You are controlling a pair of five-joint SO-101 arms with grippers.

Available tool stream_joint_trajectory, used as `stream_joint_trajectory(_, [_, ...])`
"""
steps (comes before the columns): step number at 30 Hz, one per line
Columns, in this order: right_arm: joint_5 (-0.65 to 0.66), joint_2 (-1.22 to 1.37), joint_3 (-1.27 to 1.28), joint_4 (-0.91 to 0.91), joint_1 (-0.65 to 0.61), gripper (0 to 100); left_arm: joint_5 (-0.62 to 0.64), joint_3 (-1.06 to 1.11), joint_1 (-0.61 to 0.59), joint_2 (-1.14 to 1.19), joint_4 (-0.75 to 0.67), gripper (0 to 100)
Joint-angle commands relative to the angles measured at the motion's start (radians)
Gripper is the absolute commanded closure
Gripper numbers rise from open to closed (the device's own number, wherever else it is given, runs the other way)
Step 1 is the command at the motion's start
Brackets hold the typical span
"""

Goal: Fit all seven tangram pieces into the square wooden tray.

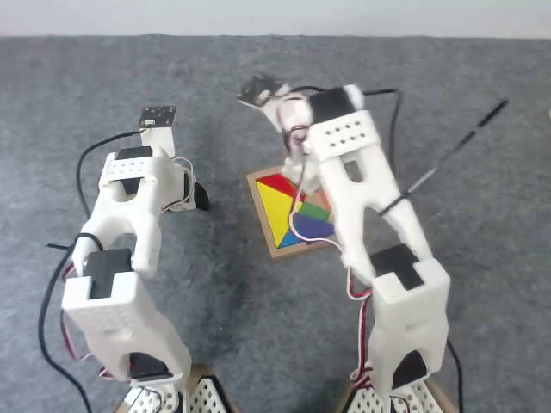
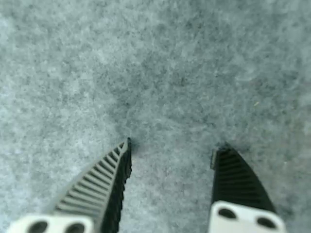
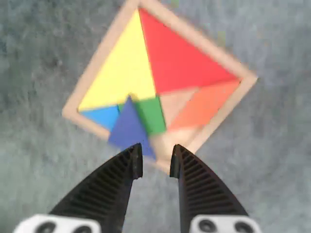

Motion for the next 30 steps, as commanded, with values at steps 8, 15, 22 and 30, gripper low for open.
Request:
stream_joint_trajectory(8, [0.052,-0.232,0.583,-0.255,0.041,88.7,-0.012,-0.010,0.005,-0.055,0.009,74])
stream_joint_trajectory(15, [0.054,-0.272,0.733,-0.417,0.053,88.7,-0.012,-0.007,0.005,-0.055,0.009,74])
stream_joint_trajectory(22, [0.054,-0.145,0.611,-0.437,0.107,88.7,-0.012,-0.005,0.003,-0.055,0.008,74])
stream_joint_trajectory(30, [0.054,0.022,0.408,-0.427,0.154,88.7,-0.012,-0.005,0.003,-0.055,0.006,74])
